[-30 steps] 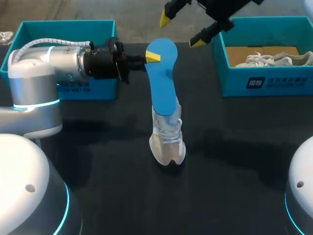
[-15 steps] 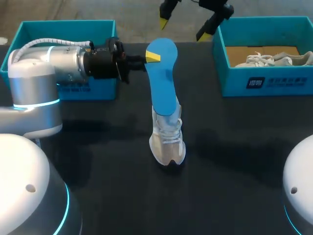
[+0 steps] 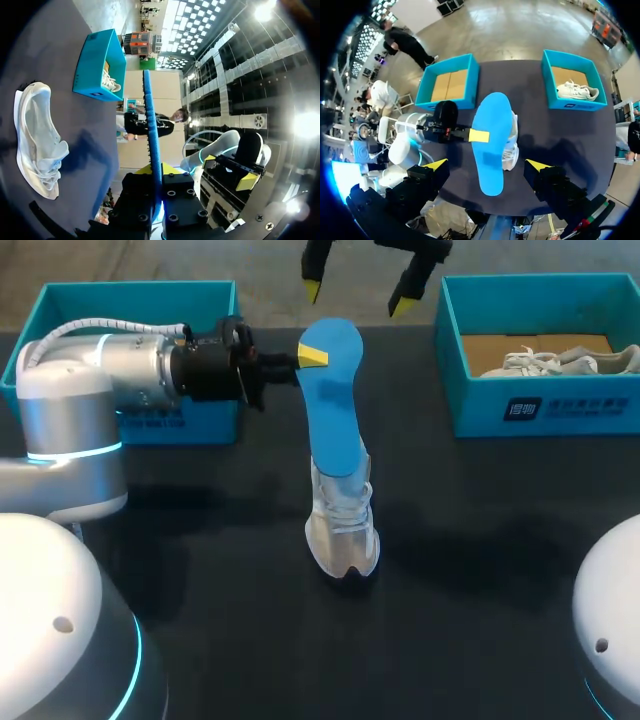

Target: Take the shoe out of the shoebox, open the shoe tongue, remove and reinsert the insole, then place the shoe into the shoebox

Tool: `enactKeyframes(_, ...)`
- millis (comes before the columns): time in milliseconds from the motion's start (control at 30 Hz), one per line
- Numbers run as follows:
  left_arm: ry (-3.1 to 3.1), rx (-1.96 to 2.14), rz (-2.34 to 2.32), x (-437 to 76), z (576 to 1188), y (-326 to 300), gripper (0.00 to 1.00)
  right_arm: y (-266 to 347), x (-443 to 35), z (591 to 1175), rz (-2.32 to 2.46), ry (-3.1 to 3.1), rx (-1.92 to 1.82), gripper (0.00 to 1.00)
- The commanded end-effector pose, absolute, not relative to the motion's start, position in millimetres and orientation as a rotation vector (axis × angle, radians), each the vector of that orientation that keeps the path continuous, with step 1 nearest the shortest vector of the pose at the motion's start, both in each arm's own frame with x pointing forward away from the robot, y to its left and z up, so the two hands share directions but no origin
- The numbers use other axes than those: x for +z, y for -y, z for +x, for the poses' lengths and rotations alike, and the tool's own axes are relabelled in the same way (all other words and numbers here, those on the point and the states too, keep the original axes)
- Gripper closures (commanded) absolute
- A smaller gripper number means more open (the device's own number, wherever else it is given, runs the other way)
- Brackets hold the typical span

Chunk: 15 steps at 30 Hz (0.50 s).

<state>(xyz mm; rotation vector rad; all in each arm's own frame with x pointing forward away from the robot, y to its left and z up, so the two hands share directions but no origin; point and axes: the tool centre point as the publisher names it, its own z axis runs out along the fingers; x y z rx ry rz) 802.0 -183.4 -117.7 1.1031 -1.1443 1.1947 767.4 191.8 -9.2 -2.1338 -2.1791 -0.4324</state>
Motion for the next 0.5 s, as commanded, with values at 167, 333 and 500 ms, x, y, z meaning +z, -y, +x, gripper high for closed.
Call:
enactKeyframes(167,1.143,1.195,1.101,-118.6,802.5,183.7,1.0,-195.9,-10.8,766.6,-2.274,2.267,-0.238,0.0)
enactKeyframes(333,1.143,1.195,1.101,-118.6,802.5,183.7,1.0,-194.4,-12.2,766.1,-2.278,2.265,-0.217,0.0)
enactKeyframes(500,1.143,1.195,1.101,-118.6,802.5,183.7,1.0,-194.4,-12.2,766.1,-2.278,2.265,-0.217,0.0)
